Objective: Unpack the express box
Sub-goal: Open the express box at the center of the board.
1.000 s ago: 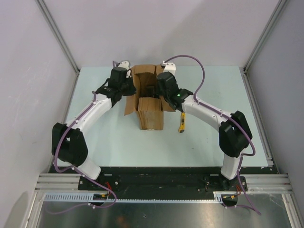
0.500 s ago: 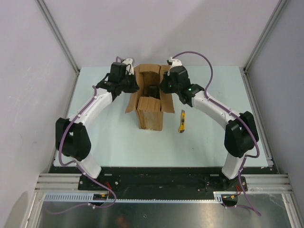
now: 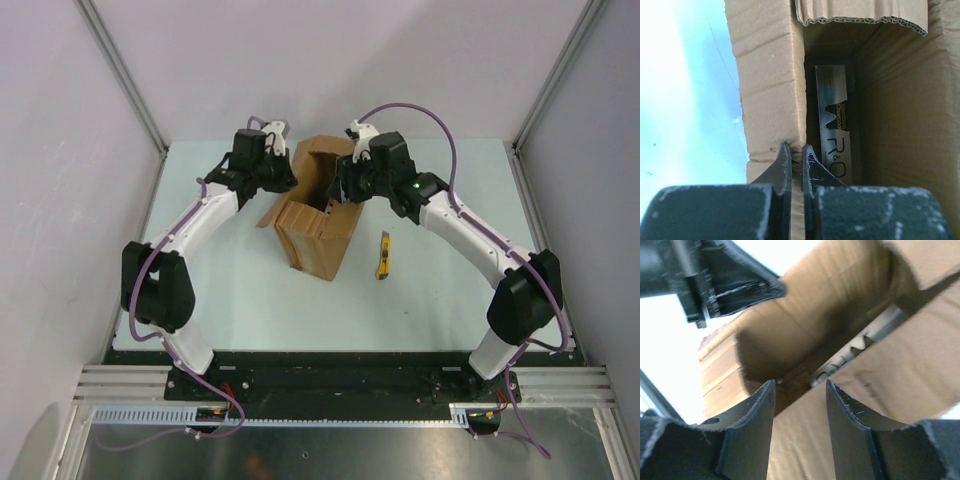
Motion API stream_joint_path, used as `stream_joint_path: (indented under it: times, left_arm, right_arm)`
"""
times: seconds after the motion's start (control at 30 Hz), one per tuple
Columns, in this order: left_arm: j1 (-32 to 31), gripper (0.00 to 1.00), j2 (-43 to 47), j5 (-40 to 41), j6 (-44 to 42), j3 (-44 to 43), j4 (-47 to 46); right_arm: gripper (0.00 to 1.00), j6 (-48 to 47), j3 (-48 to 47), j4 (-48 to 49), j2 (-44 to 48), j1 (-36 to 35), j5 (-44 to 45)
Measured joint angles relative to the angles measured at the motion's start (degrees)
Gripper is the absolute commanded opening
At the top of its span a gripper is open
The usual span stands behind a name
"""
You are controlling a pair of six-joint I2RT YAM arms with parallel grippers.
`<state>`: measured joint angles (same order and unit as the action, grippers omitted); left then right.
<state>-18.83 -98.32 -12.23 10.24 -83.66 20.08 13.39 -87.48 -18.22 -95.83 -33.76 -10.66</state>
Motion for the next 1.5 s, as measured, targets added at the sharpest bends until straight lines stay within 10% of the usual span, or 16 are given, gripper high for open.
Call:
stream_joint_path:
  times: [0.83, 1.2, 1.5]
  left_arm:
    - [-6.21, 0.0, 1.68, 7.67, -7.19, -0.04, 2.6]
    - [-6.45, 0.0, 1.68, 7.98, -6.1, -0.92, 4.48]
    - [-6.71, 0.0, 1.68, 7.37, -4.46, -1.97, 6.16]
  right_arm:
    - [0.3, -10.05, -26.01, -22.77, -17.79, 0.85, -10.1]
    - [0.35, -16.94, -21.97, -28.74, -16.72, -0.87, -26.32]
    - [0.48, -8.79, -4.22, -12.96, -2.99, 2.71, -40.87]
